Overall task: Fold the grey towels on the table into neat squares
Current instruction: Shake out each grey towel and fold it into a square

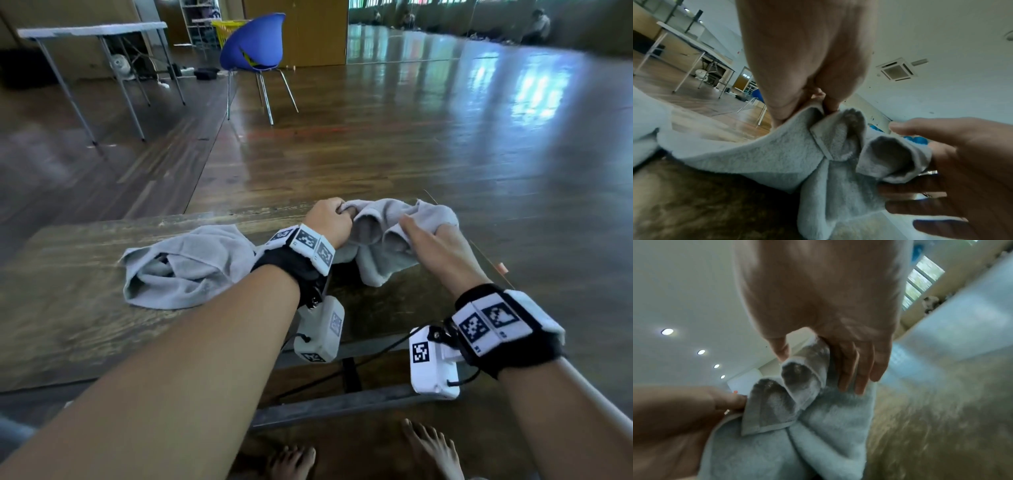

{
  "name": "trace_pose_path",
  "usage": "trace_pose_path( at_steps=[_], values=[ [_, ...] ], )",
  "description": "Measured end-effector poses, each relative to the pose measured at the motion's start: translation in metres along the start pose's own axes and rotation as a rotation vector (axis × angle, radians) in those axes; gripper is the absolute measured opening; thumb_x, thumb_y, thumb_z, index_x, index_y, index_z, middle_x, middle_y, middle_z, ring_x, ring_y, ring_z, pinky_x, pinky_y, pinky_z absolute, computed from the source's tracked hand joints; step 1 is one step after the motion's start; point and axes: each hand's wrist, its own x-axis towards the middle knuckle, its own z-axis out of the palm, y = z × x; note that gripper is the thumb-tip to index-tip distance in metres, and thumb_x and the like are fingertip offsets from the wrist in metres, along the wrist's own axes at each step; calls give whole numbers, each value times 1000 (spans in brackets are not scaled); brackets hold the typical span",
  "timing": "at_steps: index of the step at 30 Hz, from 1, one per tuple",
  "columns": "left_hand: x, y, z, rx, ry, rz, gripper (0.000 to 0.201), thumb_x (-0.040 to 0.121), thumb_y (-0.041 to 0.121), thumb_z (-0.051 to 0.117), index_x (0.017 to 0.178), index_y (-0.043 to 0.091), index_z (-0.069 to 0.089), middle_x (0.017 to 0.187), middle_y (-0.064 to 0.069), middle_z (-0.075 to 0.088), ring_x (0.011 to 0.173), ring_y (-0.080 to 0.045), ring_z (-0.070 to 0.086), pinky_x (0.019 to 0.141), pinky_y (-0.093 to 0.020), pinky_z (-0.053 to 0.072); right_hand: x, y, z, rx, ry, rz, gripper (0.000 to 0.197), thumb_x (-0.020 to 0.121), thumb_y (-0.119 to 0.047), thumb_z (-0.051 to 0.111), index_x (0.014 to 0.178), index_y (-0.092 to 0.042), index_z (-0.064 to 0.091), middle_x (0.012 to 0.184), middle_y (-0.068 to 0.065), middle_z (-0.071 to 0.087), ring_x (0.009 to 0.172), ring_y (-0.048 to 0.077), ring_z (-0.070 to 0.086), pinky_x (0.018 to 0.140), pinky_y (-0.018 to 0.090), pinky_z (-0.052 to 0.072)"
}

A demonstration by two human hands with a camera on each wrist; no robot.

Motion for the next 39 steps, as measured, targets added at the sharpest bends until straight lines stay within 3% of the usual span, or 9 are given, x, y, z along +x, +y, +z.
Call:
trace_pose_path(
  at_steps=[6,13,16,19,23,26,30,35,39],
  values=[
    [-3,2,11,-37,42,8,31,103,25,45,103,0,63,100,-16,67,83,-27,57,64,-32,37,-20,3,-9,-365,105,-17,76,71,-87,46,103,-22,66,101,4,65,87,25,62,77,39,52],
    [-8,-3,16,99,90,41,36,102,26,46,74,7,54,76,-8,60,77,-27,54,61,-33,37,-17,6,-7,-351,42,-82,67,68,-85,53,65,-19,66,60,-2,69,66,18,71,68,39,59],
    [-13,0,18,-30,-5,131,34,102,28,48,86,4,65,81,-6,65,78,-20,58,72,-30,42,-14,6,-6,-245,-102,-248,46,78,-60,73,111,-31,61,90,-14,66,76,-5,63,61,15,47],
    [-25,9,22,-357,-227,158,23,101,24,53,83,17,66,69,10,66,65,-2,59,64,-18,48,-12,10,-3,-188,-238,-265,82,84,-35,75,150,-39,27,117,-4,60,102,13,62,79,28,49],
    [-28,0,23,-280,-352,231,19,88,19,71,106,25,66,91,4,69,78,-4,63,78,-20,52,-3,11,-7,-251,-72,-281,27,84,-15,61,103,-34,63,101,3,67,90,24,65,62,27,43],
    [-26,-19,21,-196,-313,169,38,78,14,80,111,20,63,91,4,65,79,-8,60,74,-20,48,3,11,-11,-219,68,-281,23,85,-6,56,97,-25,63,97,6,66,80,16,61,58,19,40],
    [-28,-52,21,124,-194,56,9,83,26,72,78,21,67,70,5,62,68,-12,59,60,-23,41,9,5,-15,53,224,-294,31,89,-2,62,106,-27,56,94,-12,63,88,8,65,72,21,57],
    [-22,-63,12,-94,-47,-53,37,96,26,54,62,11,55,58,-2,49,53,-15,43,61,-28,36,10,8,-5,2,-49,-236,68,91,-16,67,146,-35,30,121,-5,57,101,6,60,79,25,47],
    [-21,-54,10,-480,47,-135,34,101,33,50,89,11,74,87,-5,73,85,-19,68,81,-35,53,8,8,13,-158,-268,-248,57,85,-47,73,132,-24,51,106,-10,65,94,7,67,67,18,49]
  ],
)
